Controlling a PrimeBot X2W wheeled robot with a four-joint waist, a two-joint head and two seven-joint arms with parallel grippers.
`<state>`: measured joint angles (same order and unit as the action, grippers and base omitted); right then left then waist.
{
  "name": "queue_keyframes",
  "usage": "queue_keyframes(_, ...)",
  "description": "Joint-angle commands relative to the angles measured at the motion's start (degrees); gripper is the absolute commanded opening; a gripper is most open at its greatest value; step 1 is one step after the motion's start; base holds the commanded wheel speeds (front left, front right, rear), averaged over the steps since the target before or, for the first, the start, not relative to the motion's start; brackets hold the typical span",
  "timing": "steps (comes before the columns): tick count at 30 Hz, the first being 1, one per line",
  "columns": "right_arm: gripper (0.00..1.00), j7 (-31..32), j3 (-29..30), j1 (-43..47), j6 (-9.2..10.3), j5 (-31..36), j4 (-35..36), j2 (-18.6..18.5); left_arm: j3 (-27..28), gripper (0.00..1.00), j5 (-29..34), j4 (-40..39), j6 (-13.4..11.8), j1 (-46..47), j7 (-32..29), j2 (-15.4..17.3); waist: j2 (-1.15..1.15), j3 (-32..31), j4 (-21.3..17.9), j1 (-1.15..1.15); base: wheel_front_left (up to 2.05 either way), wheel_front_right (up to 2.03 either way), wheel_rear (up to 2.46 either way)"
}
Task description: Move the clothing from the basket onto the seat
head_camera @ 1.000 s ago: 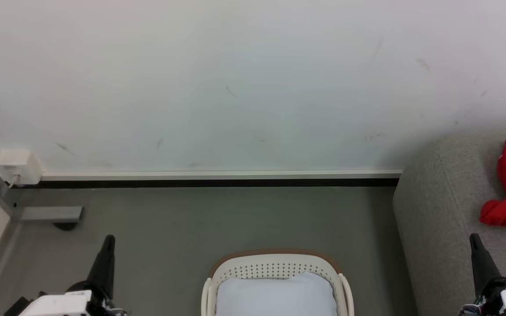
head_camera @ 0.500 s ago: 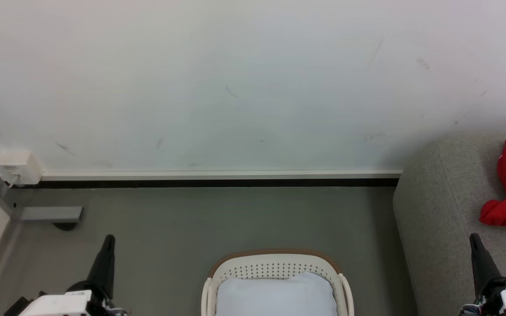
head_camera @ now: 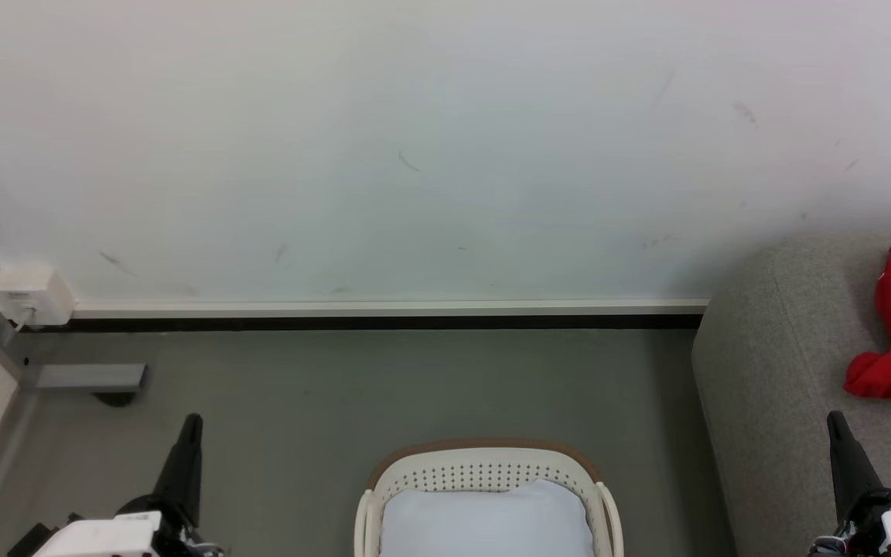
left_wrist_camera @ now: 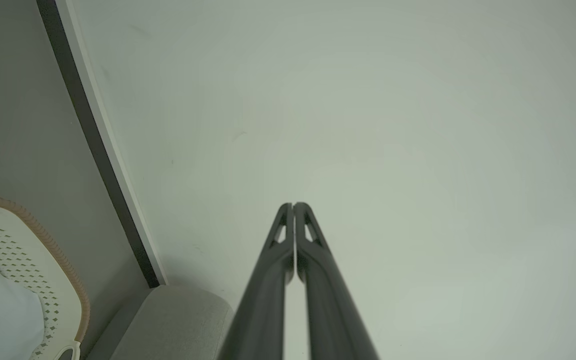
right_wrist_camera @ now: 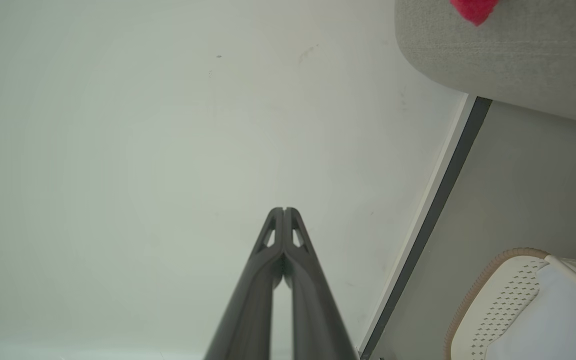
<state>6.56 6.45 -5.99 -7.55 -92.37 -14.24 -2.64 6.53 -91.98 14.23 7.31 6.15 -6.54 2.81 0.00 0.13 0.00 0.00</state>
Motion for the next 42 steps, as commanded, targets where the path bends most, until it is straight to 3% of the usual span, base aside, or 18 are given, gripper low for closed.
queue_keyframes(1,0.0,0.18,0.24,-0.71,0.12,-0.07,0.27,-0.45,0.1,0.0,-0.74,-0.18,0.33,0.48,-0.24,0.12,0.0,0.0,0.0,0.0,0.0,0.0,0.0)
queue_keyframes(42,0.0,0.17,0.22,-0.71,0.12,-0.07,0.27,-0.45,0.09,0.0,-0.75,-0.18,0.33,0.47,-0.23,0.13,0.0,0.0,0.0,0.0,0.0,0.0,0.0)
